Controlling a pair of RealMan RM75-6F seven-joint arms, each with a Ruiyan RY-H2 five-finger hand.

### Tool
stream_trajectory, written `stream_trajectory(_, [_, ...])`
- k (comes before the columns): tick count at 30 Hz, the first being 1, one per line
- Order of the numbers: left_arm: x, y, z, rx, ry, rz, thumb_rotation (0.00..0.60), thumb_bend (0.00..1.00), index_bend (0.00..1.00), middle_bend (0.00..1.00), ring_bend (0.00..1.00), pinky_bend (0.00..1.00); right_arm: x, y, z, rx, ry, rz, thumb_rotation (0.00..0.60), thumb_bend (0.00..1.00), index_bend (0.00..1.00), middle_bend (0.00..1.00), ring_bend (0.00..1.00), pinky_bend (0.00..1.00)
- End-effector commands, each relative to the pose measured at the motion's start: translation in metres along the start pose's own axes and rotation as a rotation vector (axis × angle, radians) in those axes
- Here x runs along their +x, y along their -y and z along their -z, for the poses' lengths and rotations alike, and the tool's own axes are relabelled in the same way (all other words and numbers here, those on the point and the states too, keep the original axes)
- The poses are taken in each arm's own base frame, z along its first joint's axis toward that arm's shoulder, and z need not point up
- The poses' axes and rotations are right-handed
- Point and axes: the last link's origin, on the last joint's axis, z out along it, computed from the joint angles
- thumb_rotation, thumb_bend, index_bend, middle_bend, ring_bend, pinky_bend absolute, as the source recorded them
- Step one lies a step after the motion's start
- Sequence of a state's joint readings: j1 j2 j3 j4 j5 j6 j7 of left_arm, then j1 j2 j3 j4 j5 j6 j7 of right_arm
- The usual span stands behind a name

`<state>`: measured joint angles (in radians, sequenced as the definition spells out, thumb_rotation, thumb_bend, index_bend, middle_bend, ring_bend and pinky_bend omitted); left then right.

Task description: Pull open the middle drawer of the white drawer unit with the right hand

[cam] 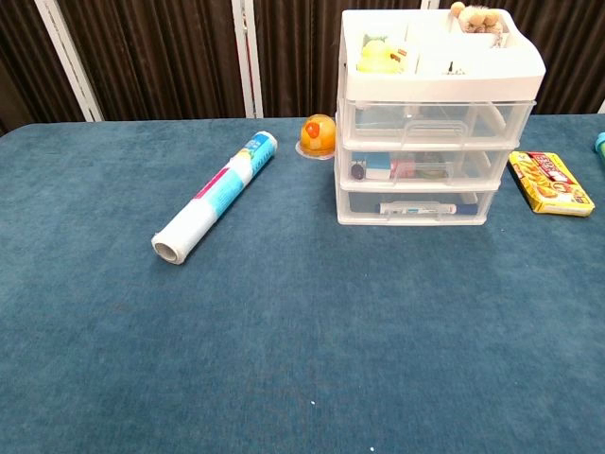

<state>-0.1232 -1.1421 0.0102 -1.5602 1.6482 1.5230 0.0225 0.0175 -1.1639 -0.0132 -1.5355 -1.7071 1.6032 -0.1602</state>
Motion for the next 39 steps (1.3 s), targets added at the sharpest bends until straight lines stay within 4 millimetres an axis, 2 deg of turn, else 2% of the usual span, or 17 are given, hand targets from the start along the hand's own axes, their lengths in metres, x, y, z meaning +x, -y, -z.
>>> stream_trajectory(1, [0.0, 0.0, 0.0, 0.0, 0.0, 0.001, 0.6, 0.01, 0.01, 0.0, 0.0, 0.08, 0.0, 0.0, 0.0, -0.004, 0.001, -0.002, 0.6, 0.14, 0.0, 0.0, 0.0, 0.03])
stream_trajectory(12, [0.0, -0.001, 0.0, -0.004, -0.006, 0.001, 0.6, 0.01, 0.0, 0.0, 0.0, 0.08, -0.002, 0.003, 0.0, -0.02, 0.022, -0.04, 0.6, 0.14, 0.0, 0.0, 0.0, 0.03])
stream_trajectory(15, [0.0, -0.001, 0.0, -0.002, -0.006, 0.003, 0.6, 0.01, 0.0, 0.0, 0.0, 0.08, -0.005, 0.007, -0.003, -0.045, 0.058, -0.11, 0.6, 0.14, 0.0, 0.0, 0.0, 0.1])
stream_trajectory(17, [0.0, -0.001, 0.0, 0.0, -0.008, 0.007, 0.6, 0.01, 0.0, 0.0, 0.0, 0.08, -0.007, 0.013, -0.006, -0.065, 0.088, -0.188, 0.6, 0.15, 0.0, 0.09, 0.08, 0.24])
stream_trajectory(18, [0.0, -0.001, -0.001, -0.001, -0.011, 0.01, 0.6, 0.01, 0.0, 0.0, 0.0, 0.08, -0.007, 0.017, -0.01, -0.075, 0.104, -0.233, 0.6, 0.16, 0.0, 0.2, 0.18, 0.36])
stream_trajectory(20, [0.0, -0.002, -0.001, -0.009, -0.016, 0.011, 0.6, 0.01, 0.0, 0.0, 0.0, 0.08, -0.008, 0.025, -0.018, -0.091, 0.131, -0.317, 0.6, 0.22, 0.0, 0.47, 0.46, 0.6])
stream_trajectory(22, [0.0, -0.003, -0.001, -0.012, -0.018, 0.009, 0.6, 0.01, 0.0, 0.0, 0.0, 0.09, -0.009, 0.035, -0.027, -0.096, 0.16, -0.397, 0.6, 0.32, 0.0, 0.65, 0.64, 0.75])
stream_trajectory(25, [0.0, -0.003, 0.0, -0.013, -0.024, 0.012, 0.6, 0.01, 0.0, 0.0, 0.0, 0.09, -0.011, 0.056, -0.042, -0.096, 0.225, -0.516, 0.6, 0.5, 0.0, 0.81, 0.77, 0.86])
stream_trajectory(28, [0.0, -0.003, 0.0, -0.014, -0.027, 0.015, 0.6, 0.01, 0.0, 0.0, 0.0, 0.09, -0.01, 0.078, -0.056, -0.079, 0.28, -0.585, 0.6, 0.62, 0.0, 0.85, 0.82, 0.89])
stream_trajectory(31, [0.0, -0.003, -0.001, -0.015, -0.026, 0.014, 0.6, 0.01, 0.0, 0.0, 0.0, 0.08, -0.01, 0.1, -0.07, -0.064, 0.313, -0.632, 0.6, 0.67, 0.0, 0.86, 0.82, 0.89])
stream_trajectory(39, [0.0, -0.001, -0.003, -0.013, -0.019, 0.027, 0.6, 0.02, 0.0, 0.0, 0.0, 0.08, -0.008, 0.156, -0.108, -0.066, 0.364, -0.796, 0.6, 0.71, 0.0, 0.87, 0.83, 0.89])
